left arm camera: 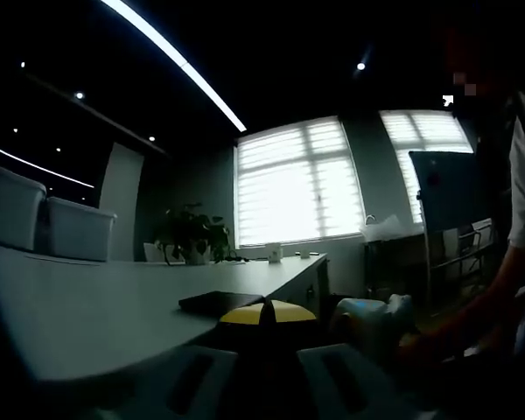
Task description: Clamp the fixed fixture on the desktop, loosen the retaining clip, secure it to the edge of the desk, and tighten the retaining clip.
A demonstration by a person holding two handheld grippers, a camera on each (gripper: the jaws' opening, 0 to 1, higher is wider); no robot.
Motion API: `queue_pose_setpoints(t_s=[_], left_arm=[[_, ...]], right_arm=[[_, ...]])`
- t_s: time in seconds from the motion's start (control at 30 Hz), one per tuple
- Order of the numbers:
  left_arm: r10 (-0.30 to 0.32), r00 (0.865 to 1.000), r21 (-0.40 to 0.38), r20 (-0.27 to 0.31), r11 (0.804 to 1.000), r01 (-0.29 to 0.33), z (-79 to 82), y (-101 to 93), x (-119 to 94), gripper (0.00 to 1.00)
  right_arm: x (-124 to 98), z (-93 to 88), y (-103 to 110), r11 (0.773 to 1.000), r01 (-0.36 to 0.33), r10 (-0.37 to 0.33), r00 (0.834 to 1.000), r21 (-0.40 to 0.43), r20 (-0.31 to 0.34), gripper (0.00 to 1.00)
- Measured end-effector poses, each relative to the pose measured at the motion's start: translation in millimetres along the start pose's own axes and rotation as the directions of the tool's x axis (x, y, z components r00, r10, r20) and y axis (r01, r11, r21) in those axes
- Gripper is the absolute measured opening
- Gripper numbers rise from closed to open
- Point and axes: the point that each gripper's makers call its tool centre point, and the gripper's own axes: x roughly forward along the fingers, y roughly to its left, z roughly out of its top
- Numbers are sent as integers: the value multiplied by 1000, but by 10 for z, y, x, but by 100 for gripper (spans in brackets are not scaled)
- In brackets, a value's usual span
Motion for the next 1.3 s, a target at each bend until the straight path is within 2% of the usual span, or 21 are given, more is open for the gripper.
queue_pose_setpoints(t_s=[0.07,0.17,0.27,0.3,0.37,0.43,0.47,0.5,0.57,0.77,0.8,0.83,0.9,1.0,1.1,1.2,1.3], left_arm=[[-1,1000,-2,0,1000,1,1,1,0,1],[-1,1000,-3,0,1000,1,2,0,0,1],[3,1000,3,3,1000,-3,0,-4,-1,1],[4,1000,5,3,1000,-4,0,-6,-1,1],[5,1000,6,5,1000,-5,1,-7,-3,1],[5,1000,9,2,1000,-5,-1,-9,-5,1],[6,1000,10,1,1000,-6,0,-9,-7,1],[7,1000,11,0,1000,-7,1,-8,-9,1],[8,1000,9,0,1000,-8,3,-7,-10,1],[7,1000,18,-4,1000,-7,-1,-12,3,1],[8,1000,22,-4,1000,-8,-3,-12,5,1],[9,1000,23,-3,1000,-9,-3,-11,5,1],[10,1000,14,3,1000,-10,-1,-9,6,1],[9,1000,10,5,1000,-9,-2,-10,10,1],[10,1000,17,0,1000,-10,-4,-10,12,1],[12,1000,17,0,1000,-12,-2,-10,10,1],[11,1000,13,2,1000,-11,-1,-13,6,1]], right_arm=[[-28,-6,7,1000,-1,1,1000,11,0,27],[-108,-105,36,998,42,-41,999,37,-29,29],[-245,-143,-12,984,169,-168,986,63,-17,40],[-334,-153,-11,966,230,-231,973,117,-8,40],[-465,-148,-20,936,319,-322,947,148,0,40],[-571,-53,-44,913,393,-398,917,107,35,38],[-585,9,-34,911,404,-409,911,89,57,36],[-587,31,-33,907,415,-419,907,65,50,36],[-581,36,-76,889,456,-458,889,43,30,36],[-413,-120,-80,855,511,-512,859,87,-17,36],[-376,-90,-80,848,521,-523,852,95,-6,35],[-314,-12,-77,849,522,-526,850,85,40,35],[-203,3,-62,849,527,-528,849,45,33,35],[-83,-6,-57,847,531,-532,847,34,23,35],[-51,-16,-96,841,540,-541,841,35,26,34],[-95,-33,-161,829,560,-560,829,7,13,26],[-98,-57,-166,840,542,-542,840,4,16,26]])
